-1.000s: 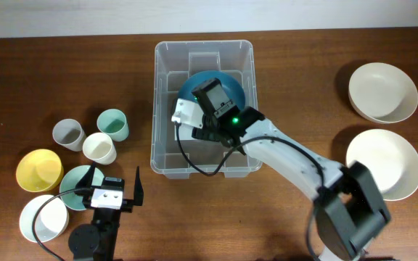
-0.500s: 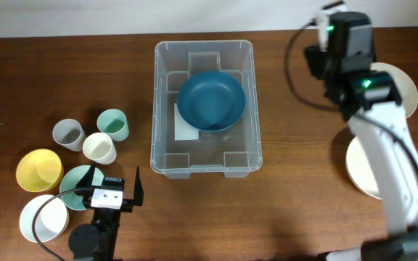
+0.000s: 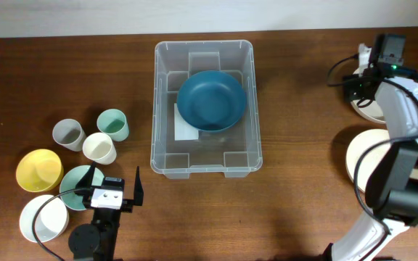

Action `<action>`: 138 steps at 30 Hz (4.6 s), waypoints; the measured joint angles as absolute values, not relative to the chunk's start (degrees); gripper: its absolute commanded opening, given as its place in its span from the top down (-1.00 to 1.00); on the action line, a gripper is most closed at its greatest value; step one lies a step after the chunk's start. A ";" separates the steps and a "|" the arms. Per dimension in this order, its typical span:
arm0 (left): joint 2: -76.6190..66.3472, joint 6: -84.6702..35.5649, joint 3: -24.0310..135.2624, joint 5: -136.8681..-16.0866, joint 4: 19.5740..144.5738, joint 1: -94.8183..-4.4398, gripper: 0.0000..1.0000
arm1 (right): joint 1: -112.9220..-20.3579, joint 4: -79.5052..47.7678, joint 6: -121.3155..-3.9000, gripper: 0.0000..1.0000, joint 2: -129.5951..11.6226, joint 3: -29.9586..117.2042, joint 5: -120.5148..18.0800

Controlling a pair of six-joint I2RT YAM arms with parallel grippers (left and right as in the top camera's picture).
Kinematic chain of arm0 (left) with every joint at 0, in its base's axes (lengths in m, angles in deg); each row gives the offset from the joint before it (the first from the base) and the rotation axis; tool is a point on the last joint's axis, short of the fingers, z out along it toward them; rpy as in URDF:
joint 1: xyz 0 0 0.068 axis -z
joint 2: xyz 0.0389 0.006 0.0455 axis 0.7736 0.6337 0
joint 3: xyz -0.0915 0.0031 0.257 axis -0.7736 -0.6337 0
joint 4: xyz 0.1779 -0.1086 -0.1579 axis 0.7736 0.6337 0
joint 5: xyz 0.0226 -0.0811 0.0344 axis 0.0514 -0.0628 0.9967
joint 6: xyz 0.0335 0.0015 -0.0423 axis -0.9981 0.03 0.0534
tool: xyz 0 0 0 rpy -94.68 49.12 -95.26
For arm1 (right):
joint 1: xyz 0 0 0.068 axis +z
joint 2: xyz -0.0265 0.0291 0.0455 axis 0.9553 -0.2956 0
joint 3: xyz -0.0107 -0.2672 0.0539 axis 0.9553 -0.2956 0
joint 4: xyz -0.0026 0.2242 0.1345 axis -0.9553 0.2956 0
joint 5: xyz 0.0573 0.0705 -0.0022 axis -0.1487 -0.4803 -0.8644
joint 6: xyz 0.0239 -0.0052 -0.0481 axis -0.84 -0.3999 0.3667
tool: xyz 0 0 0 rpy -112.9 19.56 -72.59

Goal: Pack container
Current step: 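Release the plate and move the right gripper to the cream bowl, then grip the cream bowl rim and place it onto the teal plate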

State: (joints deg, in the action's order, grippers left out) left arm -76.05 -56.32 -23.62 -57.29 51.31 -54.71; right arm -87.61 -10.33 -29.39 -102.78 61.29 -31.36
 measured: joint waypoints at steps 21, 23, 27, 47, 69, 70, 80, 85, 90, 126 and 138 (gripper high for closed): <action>-76.05 -56.30 -23.62 -57.29 51.31 -54.71 -0.99 | -87.98 -16.56 -27.99 0.49 -113.64 61.27 -33.24; -76.05 -56.30 -23.62 -57.29 51.31 -54.71 -0.99 | -88.20 -16.80 -27.75 0.54 -113.64 61.27 -33.22; -76.05 -56.30 -23.62 -57.29 51.31 -54.71 -0.99 | -88.33 -17.63 -27.70 0.77 -113.64 61.27 -33.26; -76.05 -56.30 -23.62 -57.29 51.31 -54.71 -0.99 | -86.82 -19.53 -25.52 0.92 -108.96 61.32 -32.10; -76.05 -56.30 -23.62 -57.29 51.31 -54.71 -0.99 | -41.08 -11.73 -4.51 0.92 -86.86 64.24 -37.92; -76.05 -56.32 -23.62 -57.29 51.31 -54.71 -0.99 | -40.05 -11.36 -4.34 0.92 -87.26 64.24 -39.12; -76.05 -56.30 -23.62 -57.29 51.31 -54.71 -0.99 | -38.04 -9.39 -2.57 0.92 -98.32 64.09 -47.62; -76.05 -56.30 -23.62 -57.29 51.31 -54.71 -0.99 | -38.04 -9.50 -1.71 0.86 -101.47 63.98 -48.54; -76.05 -56.32 -23.62 -57.27 51.31 -54.71 -0.99 | -38.04 -9.69 -1.65 0.44 -101.73 63.96 -48.85; -76.05 -56.30 -23.62 -57.29 51.31 -54.71 -0.99 | -89.23 12.23 -74.19 -0.23 -93.73 57.99 -29.31; -76.05 -56.30 -23.62 -57.29 51.31 -54.71 -0.99 | -89.40 6.46 -74.48 -0.22 -105.44 54.80 -30.68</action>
State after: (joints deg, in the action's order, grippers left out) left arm -76.05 -56.30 -23.62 -57.29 51.31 -54.71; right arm -89.40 6.46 -74.48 -105.44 54.80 -30.68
